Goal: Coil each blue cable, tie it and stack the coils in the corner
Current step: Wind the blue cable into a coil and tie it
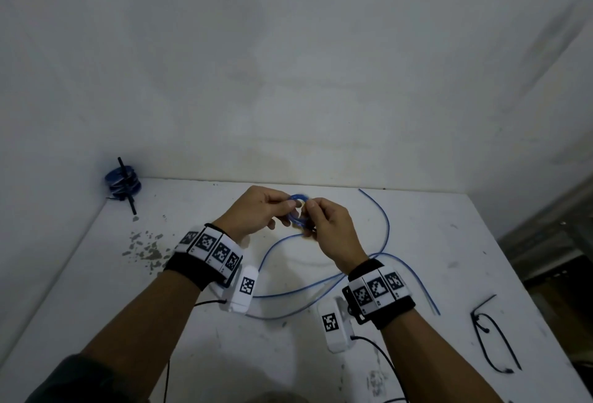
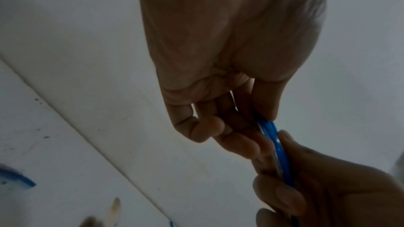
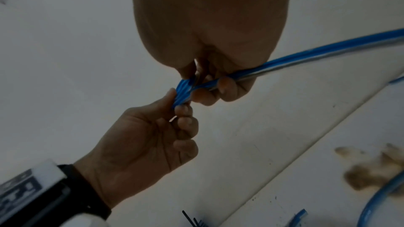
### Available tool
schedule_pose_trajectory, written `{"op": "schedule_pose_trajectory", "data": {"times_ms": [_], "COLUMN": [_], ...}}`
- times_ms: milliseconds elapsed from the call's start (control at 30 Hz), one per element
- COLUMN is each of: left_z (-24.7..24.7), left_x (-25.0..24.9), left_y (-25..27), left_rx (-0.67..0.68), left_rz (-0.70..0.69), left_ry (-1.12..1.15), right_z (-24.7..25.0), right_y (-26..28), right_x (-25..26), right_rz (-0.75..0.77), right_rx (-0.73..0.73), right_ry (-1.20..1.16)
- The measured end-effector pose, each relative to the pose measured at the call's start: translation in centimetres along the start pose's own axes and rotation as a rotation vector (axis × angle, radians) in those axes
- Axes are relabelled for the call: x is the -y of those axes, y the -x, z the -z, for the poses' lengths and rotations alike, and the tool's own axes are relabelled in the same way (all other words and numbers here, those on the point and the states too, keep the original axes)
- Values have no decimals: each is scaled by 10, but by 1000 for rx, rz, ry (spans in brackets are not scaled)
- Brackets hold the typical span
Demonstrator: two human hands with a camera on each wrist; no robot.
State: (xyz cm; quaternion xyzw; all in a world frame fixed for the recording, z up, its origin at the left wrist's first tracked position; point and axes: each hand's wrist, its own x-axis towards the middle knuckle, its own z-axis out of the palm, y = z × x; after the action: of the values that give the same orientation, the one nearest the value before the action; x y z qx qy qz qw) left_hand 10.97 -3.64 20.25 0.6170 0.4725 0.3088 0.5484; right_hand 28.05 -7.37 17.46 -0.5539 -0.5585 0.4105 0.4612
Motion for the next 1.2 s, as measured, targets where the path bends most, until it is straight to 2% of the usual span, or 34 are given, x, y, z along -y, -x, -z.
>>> {"op": "schedule_pose_trajectory", "data": {"times_ms": [267,400,600,733,933,1033,1133,1200], "left_z": [3,3,5,6,9,4,-4,-7], "left_x": [1,-1,-3,-4,0,-1,-5,-6], "left_y": [-4,-5,-3,-6,-4,-4,-5,-4], "left_rx": [-50,-114,-20,-21,-15,16,-37,-91], "left_rz": [7,-32,-87,-115,-90,-77,-108,-94], "left_ry": [76,46,-5,-87,11,-18,-63,-11], "right_z": [12,11,18,19,17,17,15,15], "right_y": [-3,-1,-2,-3,-4,-6,-6,-6], "right_x": [11,13,13,15,19,18,20,20], "right_rz": [-6,12,-44,-101,-105,-68,-30,-9], "right_rx": [121,109,91,88,76,57,53,62], "right_ry": [-47,-79,-154,-164,-147,-80,-22,-2]}}
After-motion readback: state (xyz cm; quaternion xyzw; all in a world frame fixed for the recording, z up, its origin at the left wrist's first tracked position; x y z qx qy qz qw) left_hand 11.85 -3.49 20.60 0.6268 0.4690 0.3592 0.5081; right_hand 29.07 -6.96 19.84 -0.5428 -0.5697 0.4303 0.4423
